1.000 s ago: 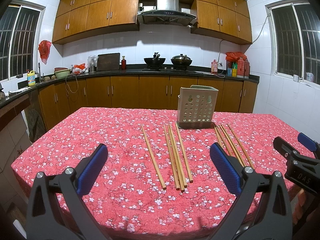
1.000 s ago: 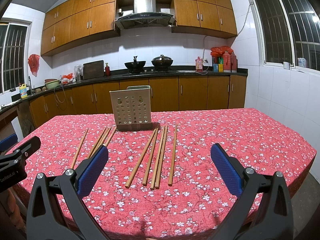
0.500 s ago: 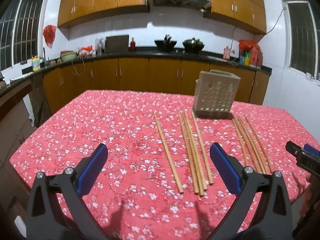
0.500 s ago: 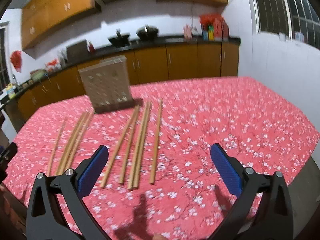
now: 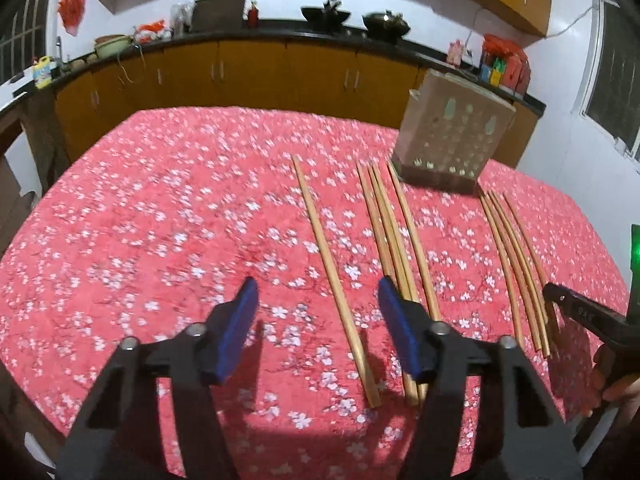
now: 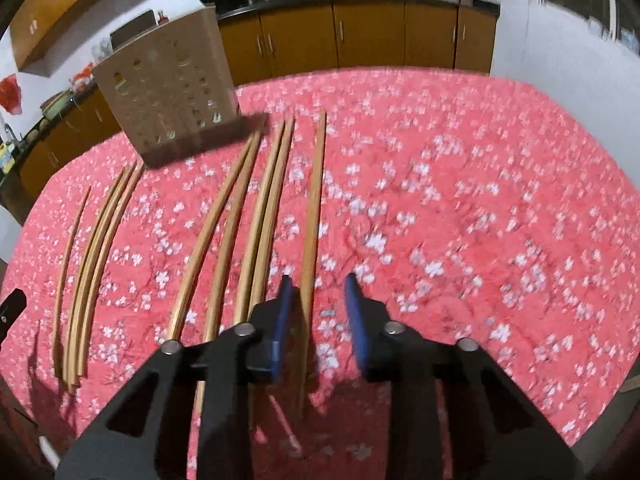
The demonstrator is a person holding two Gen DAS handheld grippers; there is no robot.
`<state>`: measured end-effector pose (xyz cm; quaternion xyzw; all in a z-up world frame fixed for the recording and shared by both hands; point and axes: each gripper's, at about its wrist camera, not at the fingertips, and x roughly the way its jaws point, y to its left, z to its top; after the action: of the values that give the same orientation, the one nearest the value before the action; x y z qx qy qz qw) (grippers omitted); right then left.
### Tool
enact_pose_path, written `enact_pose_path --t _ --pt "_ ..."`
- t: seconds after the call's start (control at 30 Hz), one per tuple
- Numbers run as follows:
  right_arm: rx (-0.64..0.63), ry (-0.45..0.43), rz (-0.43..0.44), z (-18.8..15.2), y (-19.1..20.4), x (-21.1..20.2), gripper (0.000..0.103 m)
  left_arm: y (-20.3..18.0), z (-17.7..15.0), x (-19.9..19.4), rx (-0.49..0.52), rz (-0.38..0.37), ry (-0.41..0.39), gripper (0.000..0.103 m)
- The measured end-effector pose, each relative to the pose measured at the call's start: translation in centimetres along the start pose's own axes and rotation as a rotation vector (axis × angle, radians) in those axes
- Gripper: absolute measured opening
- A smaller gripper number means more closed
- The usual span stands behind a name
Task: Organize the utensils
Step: 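Lower the left tool onto a wooden chopstick and close it while the right tool grasps another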
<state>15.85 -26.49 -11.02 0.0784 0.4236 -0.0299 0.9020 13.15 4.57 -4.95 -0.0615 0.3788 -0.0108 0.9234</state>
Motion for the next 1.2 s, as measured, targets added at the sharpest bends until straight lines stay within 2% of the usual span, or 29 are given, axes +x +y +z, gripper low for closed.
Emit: enact_pose_path --t 0.1,0.2,0.27,0.33,0.47,0.6,0.87,1.03,1.2 --pt "-0.014 -0.007 -0.018 -0.4 -0.1 -0.1 0.01 -0.6 0.1 1.2 0.022 -0.021 0.041 0.047" --pt "-0.005 0.004 -0.006 0.1 -0.6 0.3 0.009 -1.1 0.1 2.3 0.034 -0.032 0.081 0.04" --pt "-0.009 0.005 -0.007 0.1 -0.6 0.2 0.008 -1.3 -0.1 2.9 0.037 -0.035 0.108 0.029" --pt "-0.014 0.004 -0.014 0.2 -0.4 0.3 0.008 -1.5 -0.2 3.6 0.045 -0.031 0.143 0.012" --pt "-0.022 0.02 -0.019 1.3 -0.1 1.2 0.008 -1.8 0.4 4.3 0.081 -0.015 0.148 0.011" --pt "-0.008 0.034 -0.014 2.8 -0.4 2.4 0.008 -1.1 2.3 6.0 0.098 -0.003 0.163 0.01" --pt "0.017 0.003 -0.028 6.1 -1.6 5.2 0.008 0.6 5.6 9.0 0.113 0.016 0.161 0.008" --pt "0.008 -0.025 -0.019 6.6 -2.1 5.8 0.008 1.4 6.4 10.1 0.102 -0.022 0.124 0.008" --pt "0.021 -0.018 0.008 6.4 -2.2 5.6 0.008 1.8 6.1 9.2 0.084 -0.051 0.119 0.011"
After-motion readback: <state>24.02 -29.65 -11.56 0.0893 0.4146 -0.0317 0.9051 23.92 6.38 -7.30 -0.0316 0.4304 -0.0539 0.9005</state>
